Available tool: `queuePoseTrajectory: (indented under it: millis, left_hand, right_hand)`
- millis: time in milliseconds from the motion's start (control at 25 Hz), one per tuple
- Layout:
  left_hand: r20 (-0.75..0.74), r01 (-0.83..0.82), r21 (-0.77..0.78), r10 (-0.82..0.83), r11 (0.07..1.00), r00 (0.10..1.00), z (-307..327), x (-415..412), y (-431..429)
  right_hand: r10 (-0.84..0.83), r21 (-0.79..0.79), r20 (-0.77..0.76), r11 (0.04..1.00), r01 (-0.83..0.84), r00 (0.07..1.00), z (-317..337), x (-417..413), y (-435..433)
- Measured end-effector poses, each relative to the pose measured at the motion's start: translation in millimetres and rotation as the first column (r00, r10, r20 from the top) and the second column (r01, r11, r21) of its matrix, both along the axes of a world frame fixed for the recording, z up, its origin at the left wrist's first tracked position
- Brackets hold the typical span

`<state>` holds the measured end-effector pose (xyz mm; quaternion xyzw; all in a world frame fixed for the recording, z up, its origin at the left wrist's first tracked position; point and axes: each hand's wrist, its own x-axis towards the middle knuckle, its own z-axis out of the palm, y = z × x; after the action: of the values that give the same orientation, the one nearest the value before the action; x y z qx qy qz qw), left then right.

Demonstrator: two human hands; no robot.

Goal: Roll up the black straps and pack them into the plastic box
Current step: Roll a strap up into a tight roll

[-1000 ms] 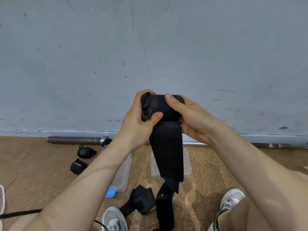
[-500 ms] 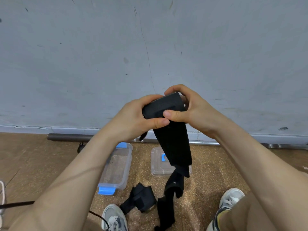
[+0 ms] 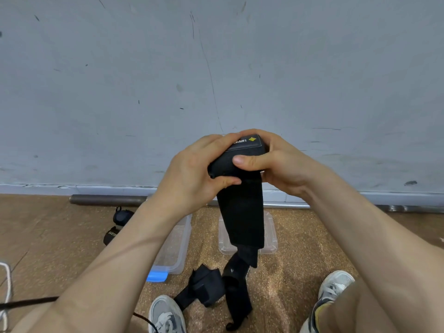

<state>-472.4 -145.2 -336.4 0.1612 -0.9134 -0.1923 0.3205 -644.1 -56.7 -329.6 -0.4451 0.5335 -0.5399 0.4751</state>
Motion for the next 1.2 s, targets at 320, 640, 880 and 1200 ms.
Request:
queuePoseTrajectory:
  millis: [320,640,880,1200]
  left_hand:
    - [-0.038,0.045,0.704,-0.026,0.709,0.999,16,3,0]
    - [-0.095,0.056,0.562,-0.002,0.825,0.995,13,0,6]
    - [-0.222,0.202,0.786,-0.038,0.584,0.974,0,-1,-3]
    - [-0.251,0.262,0.863,-0.082,0.432,0.964,4,-1,-2]
  right_hand:
    - [0.077,-0.059,-0.108,0.995,-0.084,0.991,2,-9,10]
    - [0.129,0.076,-0.175,0.990,-0.117,0.976,9,-17,13]
    - [0.022,-0.081,0.030,0.997,-0.020,0.999,3,-6,6]
    - [-0.040,-0.168,-0.297,0.986,-0.011,0.954,9,-6,14]
